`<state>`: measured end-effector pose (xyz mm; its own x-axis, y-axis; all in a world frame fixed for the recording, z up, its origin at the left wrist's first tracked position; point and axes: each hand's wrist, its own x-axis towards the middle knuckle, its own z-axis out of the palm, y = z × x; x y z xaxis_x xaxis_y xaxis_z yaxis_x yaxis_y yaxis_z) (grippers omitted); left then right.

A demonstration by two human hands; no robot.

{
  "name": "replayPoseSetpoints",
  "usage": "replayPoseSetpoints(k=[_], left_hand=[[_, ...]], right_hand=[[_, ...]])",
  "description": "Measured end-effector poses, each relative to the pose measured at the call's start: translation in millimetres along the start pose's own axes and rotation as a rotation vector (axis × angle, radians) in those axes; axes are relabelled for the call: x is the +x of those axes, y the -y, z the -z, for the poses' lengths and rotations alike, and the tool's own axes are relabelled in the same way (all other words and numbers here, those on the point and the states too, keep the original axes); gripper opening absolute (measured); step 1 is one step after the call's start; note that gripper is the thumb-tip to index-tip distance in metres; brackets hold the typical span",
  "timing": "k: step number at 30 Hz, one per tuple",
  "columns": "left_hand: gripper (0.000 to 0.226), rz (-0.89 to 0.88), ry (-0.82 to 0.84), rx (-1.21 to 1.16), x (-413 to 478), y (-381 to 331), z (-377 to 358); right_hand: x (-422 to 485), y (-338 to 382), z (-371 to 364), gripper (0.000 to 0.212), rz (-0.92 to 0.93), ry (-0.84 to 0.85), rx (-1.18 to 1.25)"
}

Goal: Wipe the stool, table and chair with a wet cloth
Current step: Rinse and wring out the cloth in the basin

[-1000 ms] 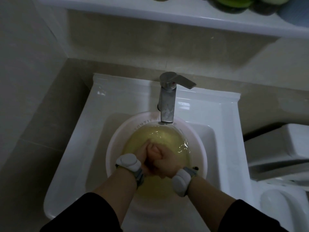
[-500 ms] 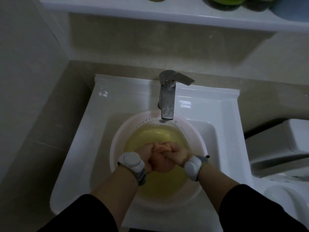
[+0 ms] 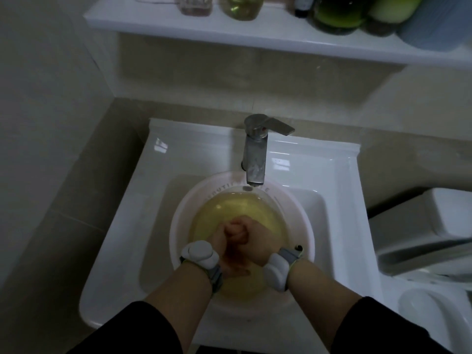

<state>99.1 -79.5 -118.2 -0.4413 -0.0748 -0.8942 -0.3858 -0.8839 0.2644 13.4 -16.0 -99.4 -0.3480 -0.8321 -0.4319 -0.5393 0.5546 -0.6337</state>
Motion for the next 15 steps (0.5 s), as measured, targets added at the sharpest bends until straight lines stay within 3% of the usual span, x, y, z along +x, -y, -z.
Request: replayPoseSetpoints(k=[3, 7, 10, 13, 15], left_hand=[[0.064, -0.047, -0.013, -0.142, -2, -6, 4], [0.038, -0.090, 0.000, -0.036, -15, -15, -4], [0.046, -0.146, 0.128, -0.134, -20, -14, -14], [0.025, -0.271, 0.082, -0.290, -23, -17, -24], [0.021, -0.327, 0.087, -0.332, -26, -18, -31]], right_hand=[[-18, 21, 19, 0.034, 0.118, 0.047, 0.028], [-38, 14, 39, 0.031, 0.175, 0.179, 0.220], [-40, -5, 52, 0.032, 0.062, 0.139, 0.572], [-32, -28, 52, 0.033, -0.089, -0.026, 1.125], [-27, -37, 46, 0.035, -0.152, -0.118, 1.364]])
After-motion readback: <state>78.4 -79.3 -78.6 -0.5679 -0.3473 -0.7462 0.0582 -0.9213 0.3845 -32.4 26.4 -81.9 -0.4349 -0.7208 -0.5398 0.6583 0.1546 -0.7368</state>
